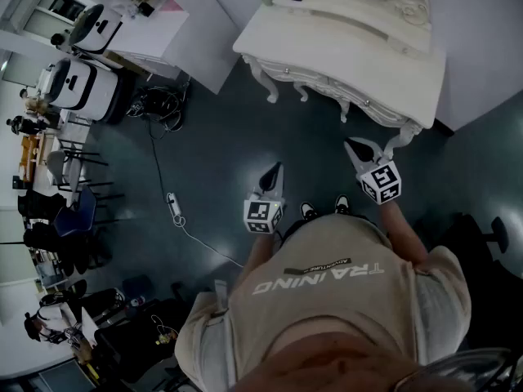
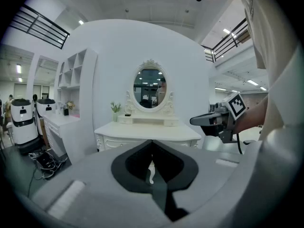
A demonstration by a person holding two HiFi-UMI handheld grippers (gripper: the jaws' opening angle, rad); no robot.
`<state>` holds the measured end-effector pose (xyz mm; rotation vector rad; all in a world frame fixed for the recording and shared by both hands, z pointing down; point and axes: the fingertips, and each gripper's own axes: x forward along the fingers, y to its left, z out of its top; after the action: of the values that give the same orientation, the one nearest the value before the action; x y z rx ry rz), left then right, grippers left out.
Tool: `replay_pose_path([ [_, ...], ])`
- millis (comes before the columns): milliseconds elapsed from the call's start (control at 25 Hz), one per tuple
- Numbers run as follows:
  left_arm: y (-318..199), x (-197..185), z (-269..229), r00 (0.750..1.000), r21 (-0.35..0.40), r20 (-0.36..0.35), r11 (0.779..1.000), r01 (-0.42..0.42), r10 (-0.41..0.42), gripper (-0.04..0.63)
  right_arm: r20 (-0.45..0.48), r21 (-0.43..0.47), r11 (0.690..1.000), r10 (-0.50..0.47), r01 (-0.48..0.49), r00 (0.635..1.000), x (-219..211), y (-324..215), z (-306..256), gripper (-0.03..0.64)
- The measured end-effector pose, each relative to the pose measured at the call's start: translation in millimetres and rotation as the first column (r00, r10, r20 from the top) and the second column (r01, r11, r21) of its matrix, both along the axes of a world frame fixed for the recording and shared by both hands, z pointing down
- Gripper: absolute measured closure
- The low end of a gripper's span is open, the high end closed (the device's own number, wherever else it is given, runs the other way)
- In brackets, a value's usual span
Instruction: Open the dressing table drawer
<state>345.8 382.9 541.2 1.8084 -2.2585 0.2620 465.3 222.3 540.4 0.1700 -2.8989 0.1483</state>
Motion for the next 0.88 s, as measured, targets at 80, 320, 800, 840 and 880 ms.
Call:
replay_pose_path([
  [80,-4,0,-4,1.0,0.009,0.008,1.0,-0.01,0.01,0.588,-0.001,0.0,1.0,0.001,-0.001,1.0,-1,-3,0,0.614],
  [320,-14,-7,-9,0.998,0.019,0.035,0.998,-0.053,0.053,0.588,0.007,-0.01,1.0,0.014,-0.014,1.0,-5,-3,0,0.614],
  [800,5,-42,-13,0.999,0.033,-0.004,0.998,-0.05,0.05,0.588,0.007,-0.008,1.0,0.009,-0.009,1.0,-43,20,-3,0.614],
  [840,7,-45,-9,0.998,0.032,-0.007,0.998,-0.062,0.062,0.588,0.002,-0.004,1.0,0.009,-0.009,1.0,-48,24,-1,0.614],
  [880,9,-49,-5,0.997,0.032,-0.01,0.997,-0.073,0.073,0.588,-0.003,0.001,1.0,0.01,-0.01,1.0,-53,27,1,0.614],
])
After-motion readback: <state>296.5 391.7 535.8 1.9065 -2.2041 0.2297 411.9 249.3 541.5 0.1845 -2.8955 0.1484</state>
